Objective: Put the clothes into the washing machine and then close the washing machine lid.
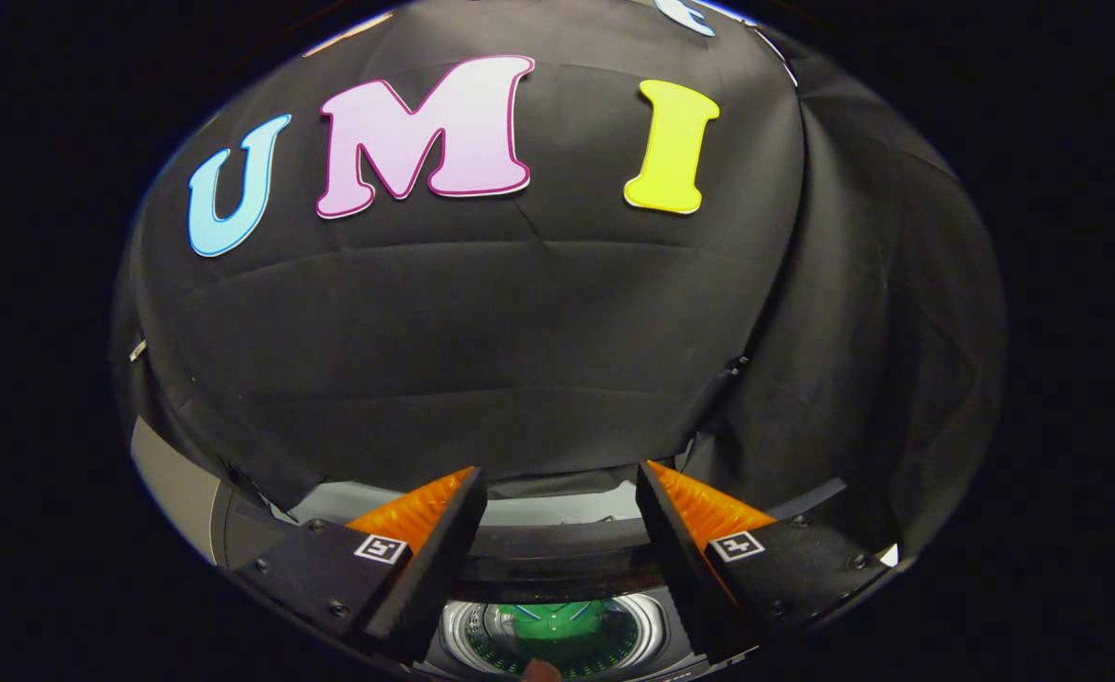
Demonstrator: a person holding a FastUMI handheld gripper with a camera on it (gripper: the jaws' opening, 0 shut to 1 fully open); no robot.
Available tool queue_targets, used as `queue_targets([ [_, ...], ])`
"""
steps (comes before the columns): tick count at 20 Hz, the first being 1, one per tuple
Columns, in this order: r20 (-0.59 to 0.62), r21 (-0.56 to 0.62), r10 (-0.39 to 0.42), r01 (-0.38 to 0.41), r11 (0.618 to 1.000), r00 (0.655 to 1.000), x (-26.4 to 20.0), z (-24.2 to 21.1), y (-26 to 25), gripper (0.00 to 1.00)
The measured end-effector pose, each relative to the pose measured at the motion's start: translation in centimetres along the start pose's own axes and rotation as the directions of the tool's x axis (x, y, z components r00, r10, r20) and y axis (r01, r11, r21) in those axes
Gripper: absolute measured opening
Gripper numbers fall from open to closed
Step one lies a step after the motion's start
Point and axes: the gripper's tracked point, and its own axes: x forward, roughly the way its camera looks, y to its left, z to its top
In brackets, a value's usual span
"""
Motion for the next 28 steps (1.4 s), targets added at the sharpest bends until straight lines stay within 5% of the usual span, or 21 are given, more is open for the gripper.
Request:
queue_targets([
  [9,0.019,-0.001,0.037,-0.037,0.999,0.999,-4.2,-3.6,-0.6,1.0],
  [28,-0.278,-0.017,0.034,-0.04,0.999,0.96,-4.4,-19.4,-0.9,0.99],
])
